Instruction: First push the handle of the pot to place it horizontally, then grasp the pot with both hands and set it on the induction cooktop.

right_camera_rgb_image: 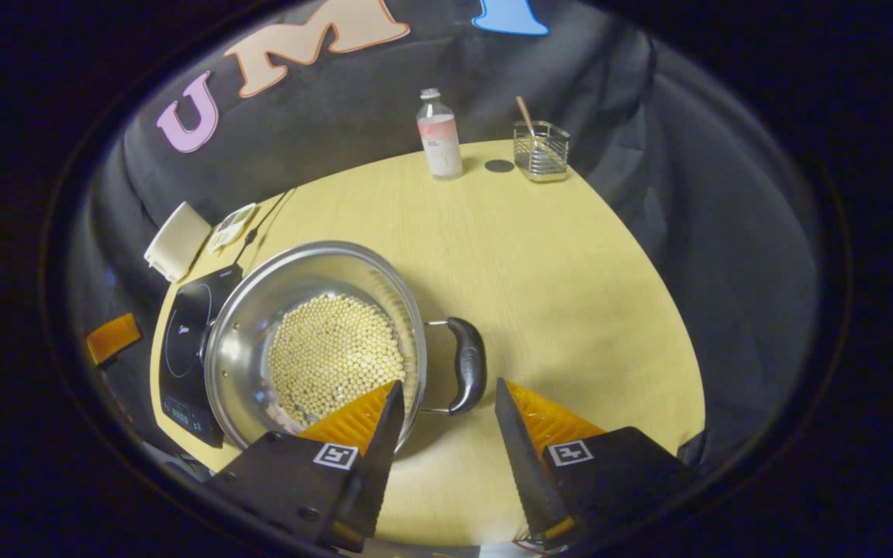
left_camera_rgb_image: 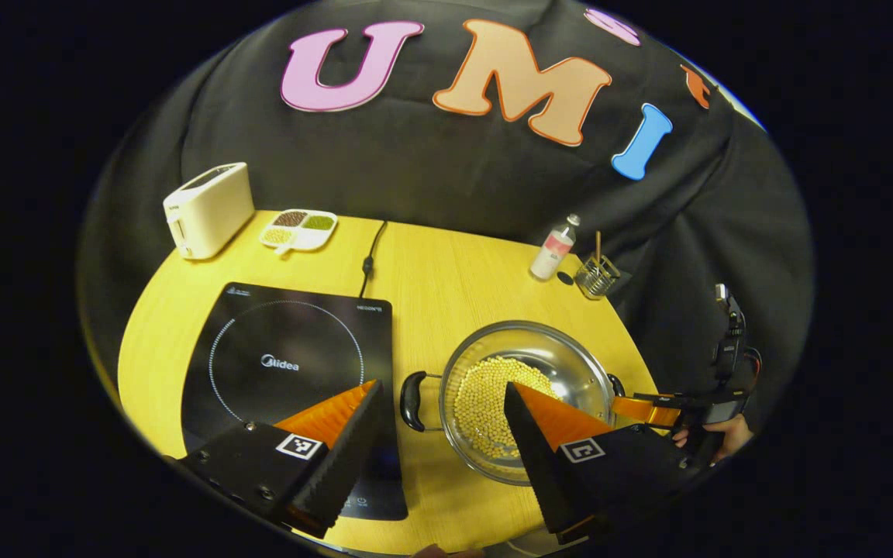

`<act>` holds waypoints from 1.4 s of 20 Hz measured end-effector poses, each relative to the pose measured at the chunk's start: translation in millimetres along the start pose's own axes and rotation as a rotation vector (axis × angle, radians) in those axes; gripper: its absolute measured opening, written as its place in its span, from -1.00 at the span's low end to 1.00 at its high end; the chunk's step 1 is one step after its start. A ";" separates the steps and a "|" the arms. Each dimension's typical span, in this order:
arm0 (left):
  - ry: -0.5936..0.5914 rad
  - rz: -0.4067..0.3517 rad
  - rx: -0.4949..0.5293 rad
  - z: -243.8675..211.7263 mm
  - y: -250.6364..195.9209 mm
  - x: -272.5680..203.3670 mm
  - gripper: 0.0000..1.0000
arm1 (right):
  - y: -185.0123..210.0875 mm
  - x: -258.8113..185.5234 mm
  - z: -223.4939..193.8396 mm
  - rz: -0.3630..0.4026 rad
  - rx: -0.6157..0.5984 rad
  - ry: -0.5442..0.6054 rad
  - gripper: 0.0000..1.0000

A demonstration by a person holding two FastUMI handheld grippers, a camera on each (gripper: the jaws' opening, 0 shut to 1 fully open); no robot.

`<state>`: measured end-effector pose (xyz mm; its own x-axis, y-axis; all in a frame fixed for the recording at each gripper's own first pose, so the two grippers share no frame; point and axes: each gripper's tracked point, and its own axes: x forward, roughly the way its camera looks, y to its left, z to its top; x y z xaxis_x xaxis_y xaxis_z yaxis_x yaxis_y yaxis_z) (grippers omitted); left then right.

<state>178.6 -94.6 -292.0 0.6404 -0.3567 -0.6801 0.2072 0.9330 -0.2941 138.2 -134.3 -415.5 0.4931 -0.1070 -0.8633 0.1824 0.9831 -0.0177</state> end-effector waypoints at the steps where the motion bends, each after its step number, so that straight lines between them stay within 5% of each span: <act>1: 0.017 -0.004 0.008 -4.0 1.6 4.6 0.92 | 1.7 3.0 0.6 -0.001 -0.003 0.005 0.35; 3: 0.053 -0.011 0.011 -15.2 6.7 16.5 0.92 | 2.8 8.2 1.8 -0.002 0.002 0.013 0.47; 4: 0.071 -0.018 -0.002 -20.6 8.8 22.6 0.92 | 1.2 10.7 2.2 -0.007 0.003 0.020 0.35; 13: 0.213 -0.039 -0.050 -44.9 25.1 68.6 1.00 | -5.3 36.4 -2.9 -0.039 0.009 0.079 0.35; 17: 0.245 -0.063 -0.040 -48.9 22.1 85.5 0.89 | -8.6 44.6 -4.0 -0.046 0.013 0.098 0.56; 25: 0.338 -0.089 -0.037 -71.7 5.9 108.8 0.89 | -21.9 57.0 4.0 -0.039 0.034 0.109 0.55; 28: 0.382 -0.059 -0.023 -86.6 8.7 114.4 0.71 | -24.1 58.2 5.3 -0.052 0.033 0.107 0.55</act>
<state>189.7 -131.4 -430.6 0.3053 -0.4055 -0.8616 0.2155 0.9108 -0.3522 167.0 -165.0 -462.6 0.3889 -0.1393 -0.9107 0.2336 0.9711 -0.0488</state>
